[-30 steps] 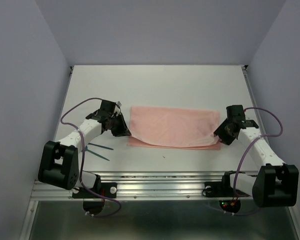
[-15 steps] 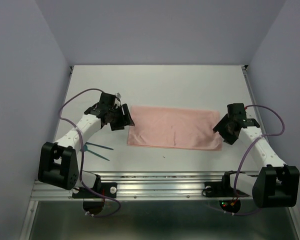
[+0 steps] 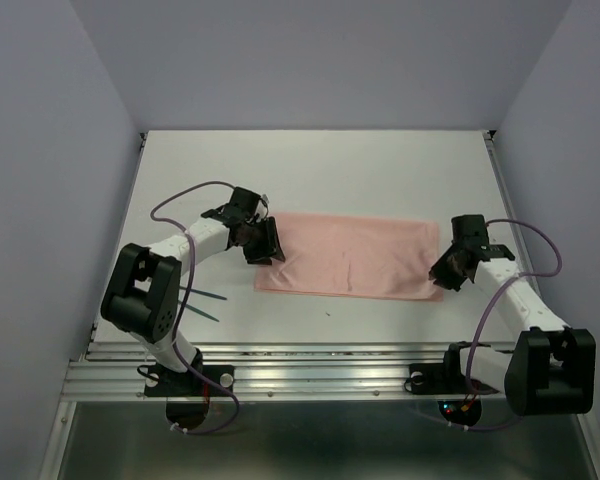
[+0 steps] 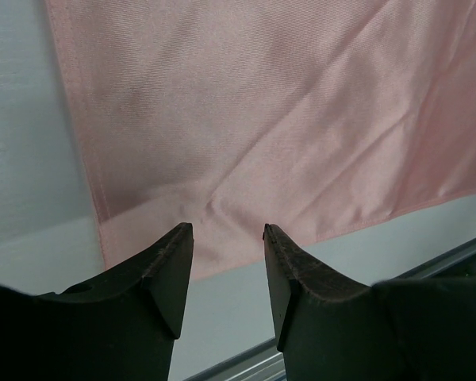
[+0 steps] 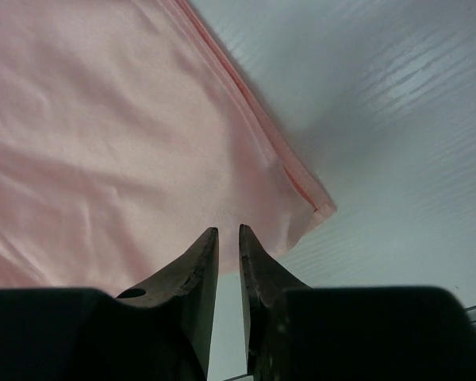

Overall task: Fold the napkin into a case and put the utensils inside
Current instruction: Fold and flatten the napkin at the center of the board.

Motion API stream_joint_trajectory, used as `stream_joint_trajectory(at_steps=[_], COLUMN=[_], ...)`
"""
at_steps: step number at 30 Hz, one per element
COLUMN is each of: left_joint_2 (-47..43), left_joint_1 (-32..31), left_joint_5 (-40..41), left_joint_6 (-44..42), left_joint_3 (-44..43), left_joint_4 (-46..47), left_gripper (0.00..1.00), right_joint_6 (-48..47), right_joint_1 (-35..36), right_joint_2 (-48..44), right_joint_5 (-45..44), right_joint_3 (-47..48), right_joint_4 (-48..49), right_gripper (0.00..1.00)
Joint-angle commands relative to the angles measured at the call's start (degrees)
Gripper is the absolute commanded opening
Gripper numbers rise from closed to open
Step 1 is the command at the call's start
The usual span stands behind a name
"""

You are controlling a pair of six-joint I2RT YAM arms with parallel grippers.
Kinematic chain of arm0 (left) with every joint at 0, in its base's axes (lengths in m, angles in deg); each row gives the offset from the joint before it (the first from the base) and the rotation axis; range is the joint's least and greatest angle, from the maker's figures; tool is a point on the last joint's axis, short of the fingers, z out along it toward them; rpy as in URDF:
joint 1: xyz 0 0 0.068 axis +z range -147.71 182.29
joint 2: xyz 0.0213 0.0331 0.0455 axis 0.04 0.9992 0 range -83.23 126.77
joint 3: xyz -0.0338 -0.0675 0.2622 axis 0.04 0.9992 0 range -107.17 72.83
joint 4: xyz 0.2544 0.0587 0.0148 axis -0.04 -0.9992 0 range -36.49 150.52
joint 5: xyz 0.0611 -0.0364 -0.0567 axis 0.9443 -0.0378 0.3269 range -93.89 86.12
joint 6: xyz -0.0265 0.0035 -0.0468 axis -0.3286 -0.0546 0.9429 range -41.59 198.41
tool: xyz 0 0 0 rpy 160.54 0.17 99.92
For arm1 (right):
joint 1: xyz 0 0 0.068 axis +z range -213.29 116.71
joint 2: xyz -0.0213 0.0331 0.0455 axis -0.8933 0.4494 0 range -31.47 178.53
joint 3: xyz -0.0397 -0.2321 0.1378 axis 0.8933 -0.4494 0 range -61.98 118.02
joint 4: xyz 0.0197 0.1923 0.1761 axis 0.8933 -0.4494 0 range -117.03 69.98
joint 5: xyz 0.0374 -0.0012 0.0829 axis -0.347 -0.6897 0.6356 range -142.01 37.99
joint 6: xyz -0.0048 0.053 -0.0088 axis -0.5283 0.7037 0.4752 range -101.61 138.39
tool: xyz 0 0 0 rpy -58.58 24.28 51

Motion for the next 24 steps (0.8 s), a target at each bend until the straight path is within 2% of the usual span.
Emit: stream_joint_trajectory(at_steps=[1,6,11,17,24], left_joint_2=[1.1,3.0,3.3,4.1,4.6], left_joint_1=[0.1,0.1,0.1,0.2,0.2], left_joint_5=[-0.5,-0.5,-0.4,1.1,0.6], left_joint_6=[-0.2,-0.7,-1.7,-3.3,-3.5], left_joint_3=[-1.3,-0.4,-0.3,-3.8,-8.5], left_joint_4=[1.7,1.7,1.2,-1.0,-1.6], left_gripper=[0.51,0.51,0.51,0.51,0.51], right_joint_6=[2.5,5.5,3.9,2.6,5.2], right_joint_1=[-0.3,-0.3,-0.3,-0.3,-0.3], right_joint_2=[1.8,4.5,3.3,1.5,3.9], right_joint_5=[0.7,-2.6,-3.5,-5.0,-7.8], right_joint_3=[-2.8,-5.5,-4.6,-1.4,-4.6], right_joint_4=[3.0,4.6,4.0,1.3,1.8], right_gripper=[0.22,0.22,0.22,0.22,0.23])
